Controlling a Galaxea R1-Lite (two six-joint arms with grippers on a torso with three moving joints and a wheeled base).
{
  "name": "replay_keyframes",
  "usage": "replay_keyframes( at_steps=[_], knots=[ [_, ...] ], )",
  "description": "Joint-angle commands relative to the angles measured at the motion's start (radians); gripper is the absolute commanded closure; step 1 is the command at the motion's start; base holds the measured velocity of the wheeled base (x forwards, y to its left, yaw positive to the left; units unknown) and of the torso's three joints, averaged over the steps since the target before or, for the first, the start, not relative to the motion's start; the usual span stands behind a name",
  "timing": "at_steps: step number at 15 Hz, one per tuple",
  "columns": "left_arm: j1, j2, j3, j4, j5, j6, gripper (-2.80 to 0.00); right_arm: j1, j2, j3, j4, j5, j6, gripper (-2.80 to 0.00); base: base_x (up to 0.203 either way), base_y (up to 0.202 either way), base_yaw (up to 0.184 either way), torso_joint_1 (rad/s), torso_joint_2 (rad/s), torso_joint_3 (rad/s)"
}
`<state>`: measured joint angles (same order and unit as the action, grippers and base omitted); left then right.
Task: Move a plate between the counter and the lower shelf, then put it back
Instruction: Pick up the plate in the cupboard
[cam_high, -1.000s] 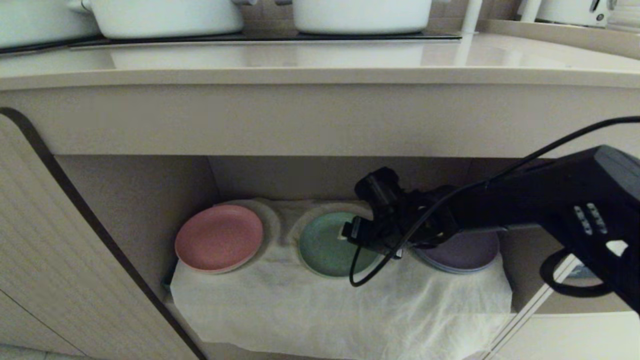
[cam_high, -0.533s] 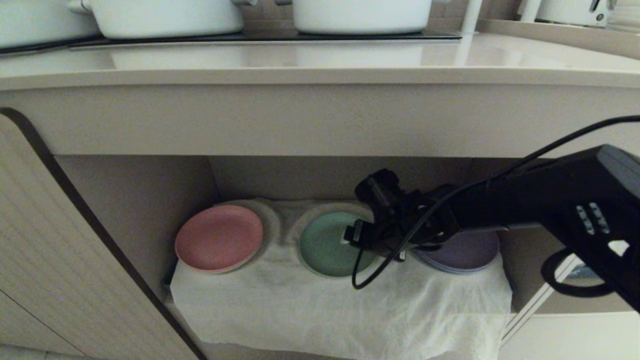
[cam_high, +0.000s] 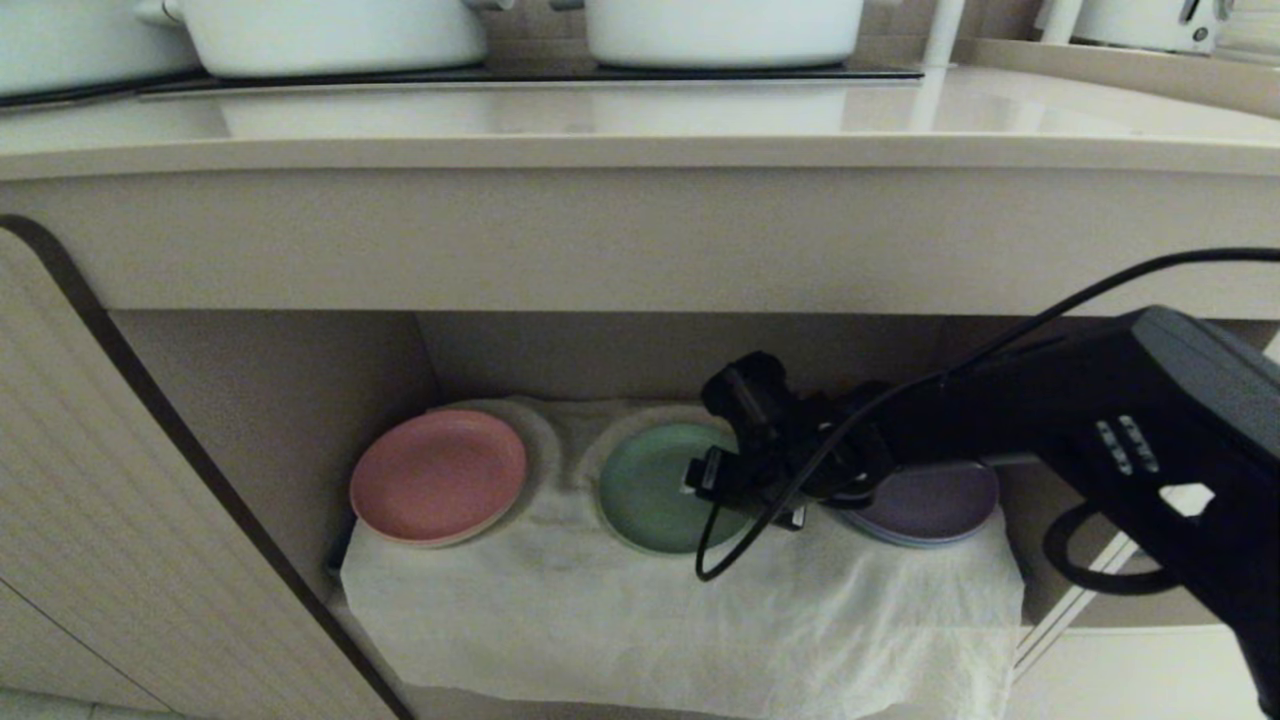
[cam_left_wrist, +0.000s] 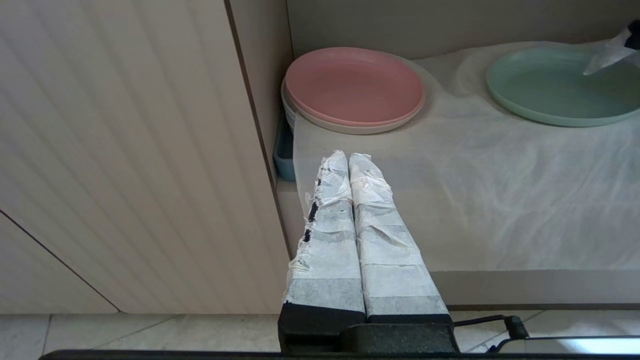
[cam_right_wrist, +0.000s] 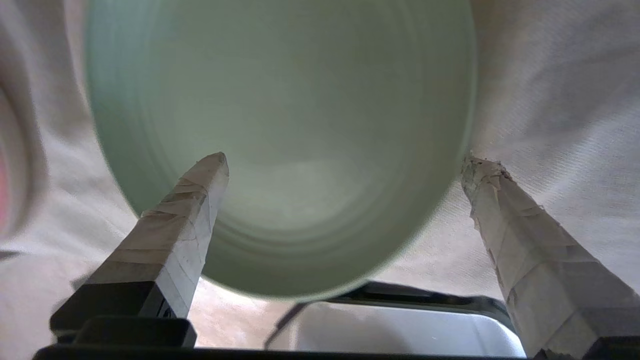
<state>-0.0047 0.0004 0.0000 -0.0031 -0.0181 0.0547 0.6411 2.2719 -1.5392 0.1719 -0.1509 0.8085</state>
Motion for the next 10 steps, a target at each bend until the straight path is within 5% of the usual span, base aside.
replay_keyframes(
  at_steps=[1, 10],
  knots=[
    [0.000, 0.001, 0.000, 0.000, 0.000, 0.001, 0.00, 0.000, 0.020, -0.024, 0.001, -0.001, 0.022, -2.80, 0.000, 0.000, 0.000, 0.000, 0.00, 0.000],
    [0.000, 0.000, 0.000, 0.000, 0.001, 0.001, 0.00, 0.002, 0.040, -0.055, 0.003, -0.001, 0.028, -2.80, 0.000, 0.000, 0.000, 0.000, 0.00, 0.000]
  ],
)
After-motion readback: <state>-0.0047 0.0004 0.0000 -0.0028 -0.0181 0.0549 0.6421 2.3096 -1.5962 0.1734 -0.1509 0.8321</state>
